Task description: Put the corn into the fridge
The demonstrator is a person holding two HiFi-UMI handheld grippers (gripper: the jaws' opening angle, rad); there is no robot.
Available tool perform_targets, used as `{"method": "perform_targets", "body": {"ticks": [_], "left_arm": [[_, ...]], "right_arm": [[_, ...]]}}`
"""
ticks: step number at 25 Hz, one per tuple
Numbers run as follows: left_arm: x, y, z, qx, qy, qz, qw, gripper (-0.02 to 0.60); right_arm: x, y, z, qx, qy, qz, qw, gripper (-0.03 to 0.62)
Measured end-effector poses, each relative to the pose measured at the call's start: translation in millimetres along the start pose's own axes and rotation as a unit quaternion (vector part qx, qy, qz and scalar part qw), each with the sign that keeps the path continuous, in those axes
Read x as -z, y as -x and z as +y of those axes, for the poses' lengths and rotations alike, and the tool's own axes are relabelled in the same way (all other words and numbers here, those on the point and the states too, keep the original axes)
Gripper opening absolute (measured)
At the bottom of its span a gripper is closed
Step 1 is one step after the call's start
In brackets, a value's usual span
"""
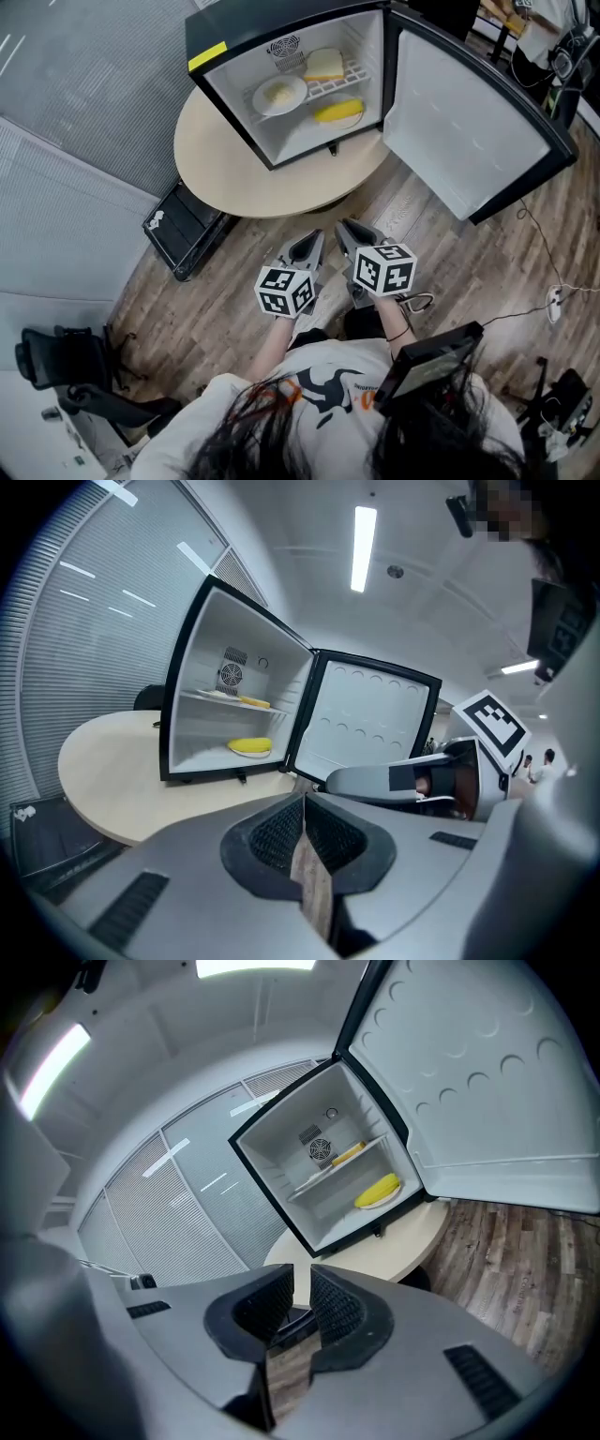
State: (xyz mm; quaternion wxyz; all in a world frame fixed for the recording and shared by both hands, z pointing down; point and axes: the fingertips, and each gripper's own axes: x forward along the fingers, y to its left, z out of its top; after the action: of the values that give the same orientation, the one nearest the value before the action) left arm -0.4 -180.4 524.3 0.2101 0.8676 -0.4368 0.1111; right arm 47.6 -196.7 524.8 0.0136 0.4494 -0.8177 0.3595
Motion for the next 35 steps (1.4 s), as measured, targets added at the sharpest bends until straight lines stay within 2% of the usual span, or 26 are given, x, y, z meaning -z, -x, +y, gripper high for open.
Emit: {"method": "perform_targets", "body": {"ticks": [9, 15, 28, 35], "left_arm": [[21.4, 77.0, 28.6, 0.007, -0.006, -0.003, 1.0000, 0.014], [31.7, 117.2, 27.5, 0.033, -0.010, -0.009, 0.9994, 0.014], [51.6, 178.9, 18.8, 0.065, -0.024, -0.019, 0.9974, 0.014], [58.4, 193.3, 2.8, 0.082, -0.023, -0.026, 0.9960, 0.014]], "right_arm": [[40.4, 1.4, 70.7, 0.011, 0.008, -0.017, 1.000, 0.038], [68.5, 16.7, 106.0, 0.027, 0.020, -0.025, 0.999, 0.031], [107.5, 47.4, 159.5, 0.038, 0.030, -0.049, 0.998, 0.031], [122.6, 69.4, 162.5, 0.054, 0.035, -0.053, 0.997, 0.031]]}}
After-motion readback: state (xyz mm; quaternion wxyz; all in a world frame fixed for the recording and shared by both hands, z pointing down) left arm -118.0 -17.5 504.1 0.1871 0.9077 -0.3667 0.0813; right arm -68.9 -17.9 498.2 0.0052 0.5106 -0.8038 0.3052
